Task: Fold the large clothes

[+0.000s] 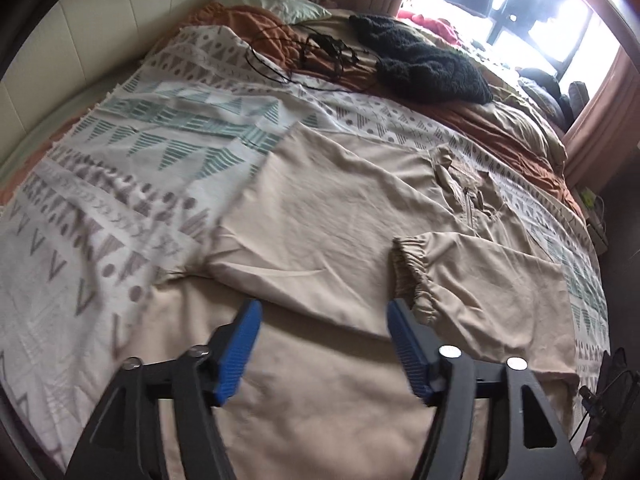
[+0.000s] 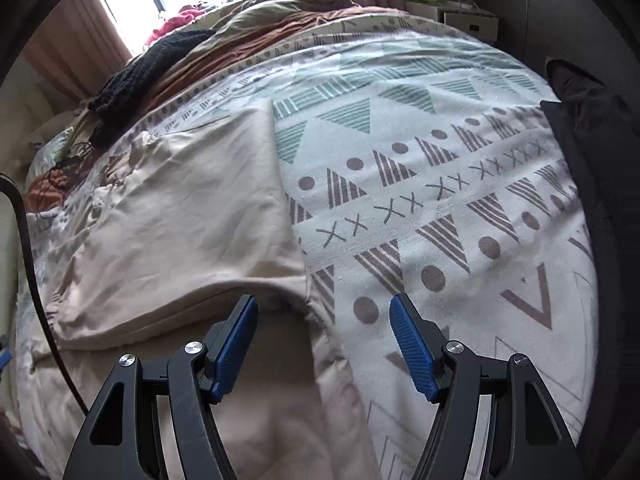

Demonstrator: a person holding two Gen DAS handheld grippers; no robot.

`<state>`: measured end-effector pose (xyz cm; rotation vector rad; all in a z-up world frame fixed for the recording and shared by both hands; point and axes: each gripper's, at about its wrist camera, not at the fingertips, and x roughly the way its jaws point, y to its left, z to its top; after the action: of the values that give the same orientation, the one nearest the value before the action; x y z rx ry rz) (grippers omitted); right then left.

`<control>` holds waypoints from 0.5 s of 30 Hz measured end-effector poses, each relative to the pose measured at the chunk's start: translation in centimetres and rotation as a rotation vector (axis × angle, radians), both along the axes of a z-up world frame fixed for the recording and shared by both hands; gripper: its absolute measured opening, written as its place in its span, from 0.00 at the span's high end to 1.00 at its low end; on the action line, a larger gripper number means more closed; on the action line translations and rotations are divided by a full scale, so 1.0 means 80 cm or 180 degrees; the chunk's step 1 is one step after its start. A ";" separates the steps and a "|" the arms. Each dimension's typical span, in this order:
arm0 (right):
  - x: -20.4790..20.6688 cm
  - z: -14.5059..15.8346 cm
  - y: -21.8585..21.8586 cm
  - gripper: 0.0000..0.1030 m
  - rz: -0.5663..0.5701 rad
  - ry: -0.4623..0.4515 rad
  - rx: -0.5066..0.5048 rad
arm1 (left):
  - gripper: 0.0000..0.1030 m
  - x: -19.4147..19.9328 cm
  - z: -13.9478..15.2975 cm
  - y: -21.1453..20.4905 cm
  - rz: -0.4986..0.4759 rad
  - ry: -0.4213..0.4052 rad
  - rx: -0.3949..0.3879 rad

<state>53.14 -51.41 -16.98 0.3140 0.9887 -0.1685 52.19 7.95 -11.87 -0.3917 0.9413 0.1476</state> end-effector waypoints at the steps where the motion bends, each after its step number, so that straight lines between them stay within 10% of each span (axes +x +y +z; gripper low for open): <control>1: -0.008 0.004 0.004 0.34 -0.0004 -0.0009 0.0010 | 0.23 -0.008 0.004 0.008 0.0005 -0.0044 -0.0003; 15: -0.100 0.044 0.026 0.34 -0.0109 -0.0036 0.0075 | 0.19 -0.099 -0.001 0.090 -0.0015 -0.0138 -0.0286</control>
<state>45.16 -49.32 -13.45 0.3531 0.9751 -0.1860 44.29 15.18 -11.95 -0.4738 0.9080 0.0922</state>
